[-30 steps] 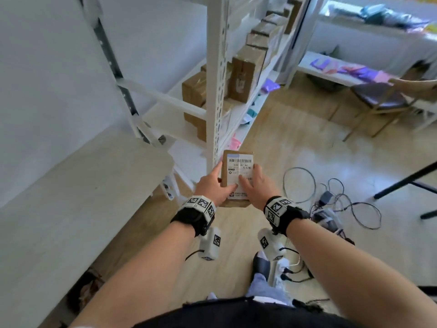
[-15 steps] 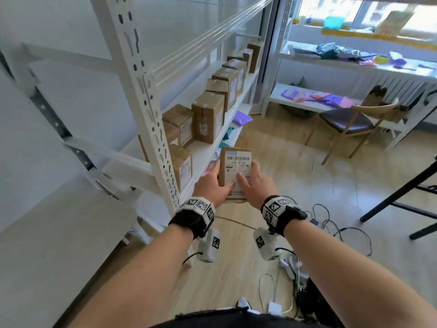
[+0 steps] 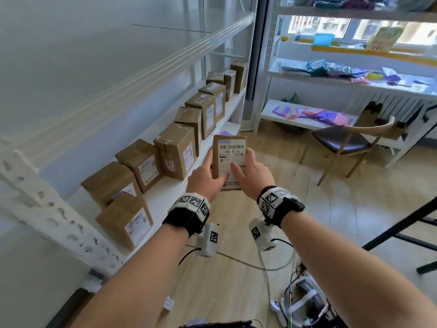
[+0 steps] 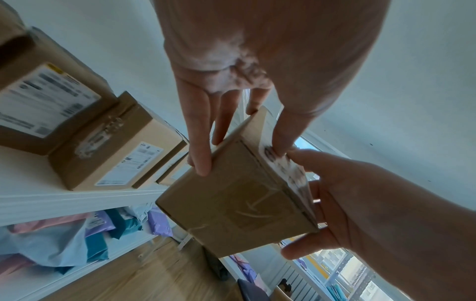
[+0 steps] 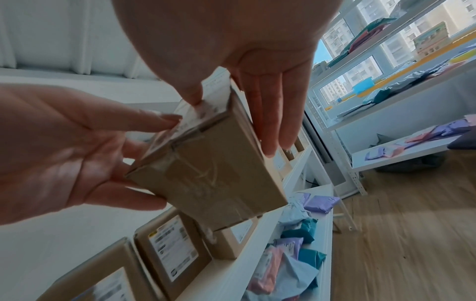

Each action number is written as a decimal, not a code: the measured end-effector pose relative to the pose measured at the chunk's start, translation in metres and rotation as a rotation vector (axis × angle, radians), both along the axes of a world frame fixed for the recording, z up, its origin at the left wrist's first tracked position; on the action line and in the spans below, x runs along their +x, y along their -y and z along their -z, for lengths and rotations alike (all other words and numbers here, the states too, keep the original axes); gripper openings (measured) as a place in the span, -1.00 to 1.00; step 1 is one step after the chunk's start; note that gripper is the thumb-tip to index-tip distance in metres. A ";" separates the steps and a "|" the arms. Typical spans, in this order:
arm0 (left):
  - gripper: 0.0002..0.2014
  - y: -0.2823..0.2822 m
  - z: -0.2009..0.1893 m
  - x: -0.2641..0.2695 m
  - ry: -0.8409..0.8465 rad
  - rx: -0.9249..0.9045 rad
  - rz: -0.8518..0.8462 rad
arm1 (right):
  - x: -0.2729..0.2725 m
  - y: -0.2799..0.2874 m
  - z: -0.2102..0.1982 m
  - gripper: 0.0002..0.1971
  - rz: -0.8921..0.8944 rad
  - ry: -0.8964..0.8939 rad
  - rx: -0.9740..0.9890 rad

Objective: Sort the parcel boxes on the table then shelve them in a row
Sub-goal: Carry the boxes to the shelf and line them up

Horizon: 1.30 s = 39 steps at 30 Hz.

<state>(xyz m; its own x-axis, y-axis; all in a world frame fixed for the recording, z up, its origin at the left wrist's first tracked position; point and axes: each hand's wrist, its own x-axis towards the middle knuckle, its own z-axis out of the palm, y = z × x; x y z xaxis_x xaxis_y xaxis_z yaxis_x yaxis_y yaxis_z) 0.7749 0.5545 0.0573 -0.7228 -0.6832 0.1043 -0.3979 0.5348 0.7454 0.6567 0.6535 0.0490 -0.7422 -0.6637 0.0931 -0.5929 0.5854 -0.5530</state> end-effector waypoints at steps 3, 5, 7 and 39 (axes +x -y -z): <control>-0.20 0.016 -0.001 -0.043 -0.007 -0.017 0.005 | -0.041 0.016 0.003 -0.41 0.003 0.010 -0.023; -0.20 0.029 0.002 -0.075 0.003 -0.019 0.008 | -0.070 0.028 0.007 -0.42 0.008 0.001 -0.036; -0.20 0.046 0.008 -0.110 -0.015 -0.023 0.006 | -0.104 0.043 0.009 -0.44 0.014 -0.006 -0.042; -0.58 0.272 0.038 -0.666 0.025 -0.065 -0.332 | -0.669 0.303 0.027 -0.32 -0.234 0.240 -0.161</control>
